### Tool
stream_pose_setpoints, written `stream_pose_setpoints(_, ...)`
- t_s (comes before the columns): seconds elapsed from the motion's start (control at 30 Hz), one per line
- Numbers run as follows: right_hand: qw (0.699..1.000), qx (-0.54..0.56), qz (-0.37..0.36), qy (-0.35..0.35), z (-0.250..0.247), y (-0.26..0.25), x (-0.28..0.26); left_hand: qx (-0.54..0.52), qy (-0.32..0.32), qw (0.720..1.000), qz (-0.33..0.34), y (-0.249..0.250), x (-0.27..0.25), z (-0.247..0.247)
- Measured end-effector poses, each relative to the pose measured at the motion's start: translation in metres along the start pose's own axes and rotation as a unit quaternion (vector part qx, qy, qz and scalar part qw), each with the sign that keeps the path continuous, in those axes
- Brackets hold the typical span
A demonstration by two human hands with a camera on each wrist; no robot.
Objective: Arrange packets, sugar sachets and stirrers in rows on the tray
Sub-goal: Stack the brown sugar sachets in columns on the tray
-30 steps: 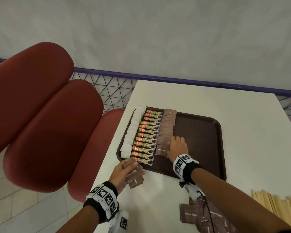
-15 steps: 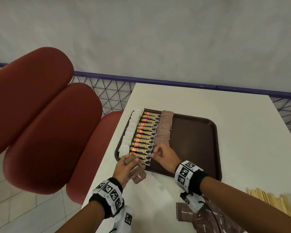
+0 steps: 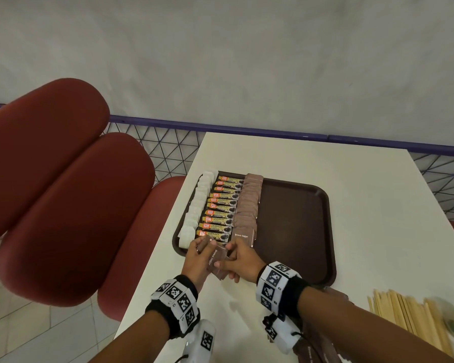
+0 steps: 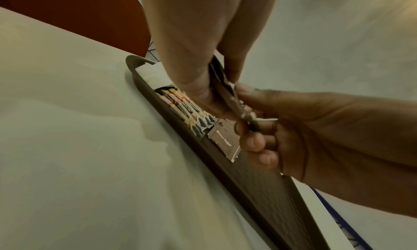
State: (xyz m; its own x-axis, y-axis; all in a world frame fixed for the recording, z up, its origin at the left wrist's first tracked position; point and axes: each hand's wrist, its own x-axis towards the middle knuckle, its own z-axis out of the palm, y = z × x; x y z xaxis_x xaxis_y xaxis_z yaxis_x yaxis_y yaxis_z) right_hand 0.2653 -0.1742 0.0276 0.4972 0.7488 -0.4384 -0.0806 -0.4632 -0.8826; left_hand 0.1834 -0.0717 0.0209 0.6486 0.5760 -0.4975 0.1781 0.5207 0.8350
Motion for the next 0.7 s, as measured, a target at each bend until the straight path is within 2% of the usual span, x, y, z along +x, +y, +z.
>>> stream_pose_setpoints(0.33, 0.998, -0.042, 0.008, 0.039, -0.009, 0.001, 0.008, -0.034, -0.096, 0.994, -0.033, 0.004, -0.009, -0.011)
stream_pose_setpoints(0.43, 0.996, -0.058, 0.005, 0.061, -0.016, 0.004, 0.012, -0.015, -0.093, 0.995, -0.032, -0.001, -0.010, -0.013)
stream_pose_setpoints(0.6, 0.990, -0.020, 0.003, 0.140, -0.038, 0.003, 0.021, -0.027, -0.073, 0.996, -0.030, -0.005, -0.004, -0.021)
stream_pose_setpoints(0.7, 0.987, -0.005, 0.002, 0.160, -0.052, 0.003, 0.024, -0.017, -0.043, 0.999, -0.018, -0.005, 0.000, -0.027)
